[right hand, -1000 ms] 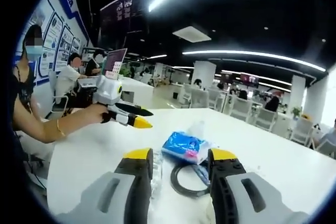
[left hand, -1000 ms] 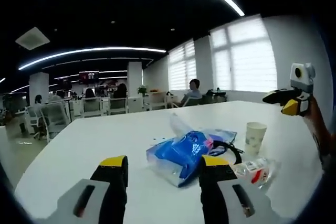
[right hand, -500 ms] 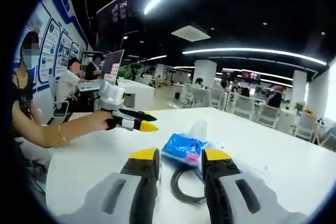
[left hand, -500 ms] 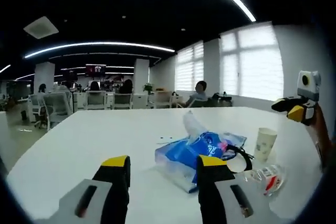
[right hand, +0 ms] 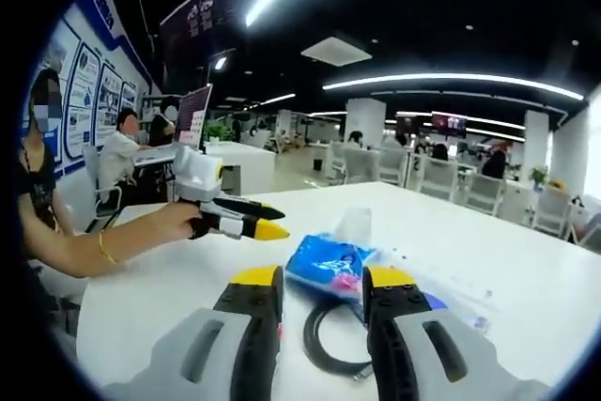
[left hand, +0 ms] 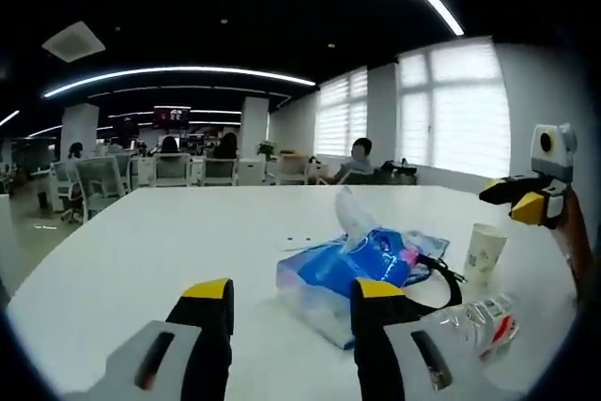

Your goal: Arrange the tabletop items into an orderly group along one side of the table until the central work area is clear of visible clutter.

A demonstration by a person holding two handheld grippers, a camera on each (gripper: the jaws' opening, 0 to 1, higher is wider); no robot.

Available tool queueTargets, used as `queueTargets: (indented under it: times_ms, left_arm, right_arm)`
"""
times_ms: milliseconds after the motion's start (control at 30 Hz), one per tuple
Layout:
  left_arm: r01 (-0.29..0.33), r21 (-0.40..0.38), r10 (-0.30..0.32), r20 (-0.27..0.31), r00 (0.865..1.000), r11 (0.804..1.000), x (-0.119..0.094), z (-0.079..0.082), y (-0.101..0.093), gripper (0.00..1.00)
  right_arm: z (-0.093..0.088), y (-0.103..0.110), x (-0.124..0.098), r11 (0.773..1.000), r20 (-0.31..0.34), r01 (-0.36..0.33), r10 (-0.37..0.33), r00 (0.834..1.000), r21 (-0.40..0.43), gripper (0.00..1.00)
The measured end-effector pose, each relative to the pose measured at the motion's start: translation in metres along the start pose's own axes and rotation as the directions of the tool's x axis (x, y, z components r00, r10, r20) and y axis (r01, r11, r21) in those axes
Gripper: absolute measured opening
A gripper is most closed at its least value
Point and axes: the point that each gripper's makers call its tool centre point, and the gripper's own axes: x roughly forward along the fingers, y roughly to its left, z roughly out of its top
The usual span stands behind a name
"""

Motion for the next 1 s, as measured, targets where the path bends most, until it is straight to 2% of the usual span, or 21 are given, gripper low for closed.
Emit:
queueTargets:
  times_ms: [167, 267, 400, 467, 567, 633, 733, 800, 833, 900, 1000]
  left_arm:
    - [0.030, 0.033, -0.029, -0.033, 0.999, 0.999, 0.005, -0.008, -0.010, 0.49]
    - [0.034, 0.041, -0.032, -0.050, 0.998, 0.999, 0.010, -0.010, -0.012, 0.44]
    - [0.048, 0.040, -0.047, -0.037, 0.998, 0.998, 0.012, -0.008, -0.017, 0.42]
    - [0.059, 0.054, -0.058, -0.035, 0.998, 0.997, 0.013, -0.007, -0.021, 0.42]
    - [0.054, 0.061, -0.052, -0.040, 0.998, 0.997, 0.014, -0.007, -0.019, 0.41]
    - [0.056, 0.081, -0.051, -0.061, 0.997, 0.995, 0.017, -0.007, -0.018, 0.40]
    - [0.062, 0.087, -0.057, -0.061, 0.997, 0.994, 0.018, -0.004, -0.017, 0.40]
    - [0.079, 0.057, -0.076, -0.054, 0.996, 0.995, 0.020, -0.002, -0.015, 0.40]
    - [0.086, 0.037, -0.084, -0.043, 0.996, 0.996, 0.019, -0.003, -0.014, 0.40]
    - [0.086, 0.030, -0.084, -0.061, 0.995, 0.996, 0.019, -0.008, -0.012, 0.40]
    - [0.066, 0.024, -0.064, -0.062, 0.996, 0.998, 0.016, -0.015, -0.005, 0.40]
  right_arm:
    - [-0.004, -0.005, 0.011, 1.000, -0.024, 0.017, -0.018, 1.000, -0.013, 0.31]
    - [-0.002, -0.012, 0.019, 0.999, -0.021, 0.041, -0.041, 0.999, -0.013, 0.31]
    - [-0.007, -0.013, 0.030, 0.999, -0.024, 0.047, -0.048, 0.999, -0.009, 0.31]
    - [-0.016, -0.016, 0.035, 0.998, -0.038, 0.059, -0.059, 0.998, -0.018, 0.31]
    - [-0.025, -0.018, 0.040, 0.998, -0.057, 0.060, -0.060, 0.997, -0.001, 0.29]
    - [-0.024, -0.021, 0.043, 0.997, -0.053, 0.072, -0.071, 0.996, 0.011, 0.28]
    - [-0.020, -0.023, 0.045, 0.997, -0.048, 0.079, -0.078, 0.996, 0.014, 0.28]
    - [-0.016, -0.027, 0.049, 0.995, -0.035, 0.098, -0.098, 0.995, 0.012, 0.28]
    - [-0.016, -0.030, 0.051, 0.994, -0.022, 0.112, -0.111, 0.994, 0.020, 0.28]
    - [-0.018, -0.032, 0.054, 0.993, -0.017, 0.115, -0.115, 0.993, 0.034, 0.28]
    - [-0.025, -0.033, 0.060, 0.992, -0.025, 0.119, -0.118, 0.993, 0.041, 0.28]
